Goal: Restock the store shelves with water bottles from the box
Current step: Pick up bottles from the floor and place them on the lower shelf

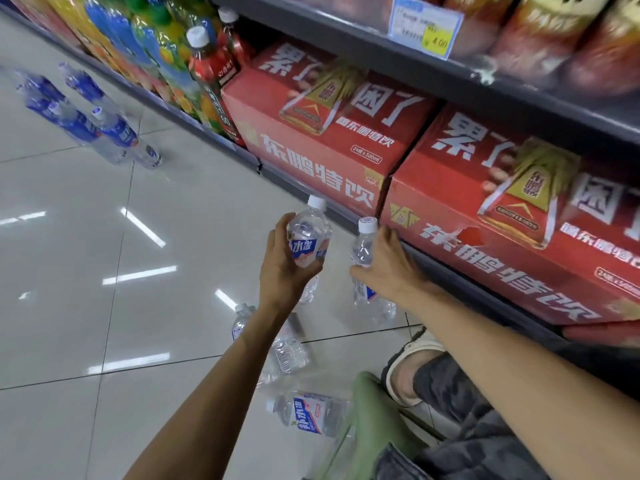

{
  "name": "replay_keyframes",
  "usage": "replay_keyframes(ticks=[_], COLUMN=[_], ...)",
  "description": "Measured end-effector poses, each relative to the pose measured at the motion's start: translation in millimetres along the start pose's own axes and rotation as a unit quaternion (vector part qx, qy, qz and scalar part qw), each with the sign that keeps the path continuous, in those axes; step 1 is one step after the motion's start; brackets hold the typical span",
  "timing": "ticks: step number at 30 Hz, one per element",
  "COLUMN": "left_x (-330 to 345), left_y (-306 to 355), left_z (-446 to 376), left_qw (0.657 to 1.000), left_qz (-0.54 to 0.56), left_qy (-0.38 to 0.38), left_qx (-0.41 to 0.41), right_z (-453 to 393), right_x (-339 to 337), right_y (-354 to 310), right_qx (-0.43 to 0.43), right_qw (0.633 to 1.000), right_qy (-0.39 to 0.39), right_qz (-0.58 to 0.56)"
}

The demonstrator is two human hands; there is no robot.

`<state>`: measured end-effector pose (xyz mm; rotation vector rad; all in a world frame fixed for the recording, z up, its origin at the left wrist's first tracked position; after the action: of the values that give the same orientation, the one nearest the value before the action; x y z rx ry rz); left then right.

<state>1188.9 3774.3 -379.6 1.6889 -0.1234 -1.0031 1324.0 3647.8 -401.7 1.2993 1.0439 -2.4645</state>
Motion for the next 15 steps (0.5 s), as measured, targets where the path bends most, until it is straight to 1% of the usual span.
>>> replay_keyframes(ticks=[9,12,15], left_x=[-28.4,-30.2,-27.9], left_y=[103.9,137.3,173.9], left_z=[-1.1,-0.3,-0.5], left_qw=[0.995,0.991,0.986], left_qz=[0.047,0.071,0.091], left_qy=[0.030,0.033,0.030], left_qx=[0.084,0.105,0.138], right_z=[63.0,84.6,104.1], right_x=[-136.0,-174.6,-212.1], right_y=[-23.8,-24.6,-22.5], right_qx=[-0.085,-0.103,-0.115], right_qw=[0.986,0.978,0.970], right_qy=[0.145,0.179,0.212], right_qz=[-0.009,0.006,-0.004])
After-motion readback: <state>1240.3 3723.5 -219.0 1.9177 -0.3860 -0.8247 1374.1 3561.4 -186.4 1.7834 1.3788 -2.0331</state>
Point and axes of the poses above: each hand's wrist, its own z-axis away from the middle knuckle, its own x-axis out of the palm, y = z × x, the point moved 10 cm from there along -z, towards the middle knuckle, and after that the axes turned 2 degrees about x, right-handed, at the moved point
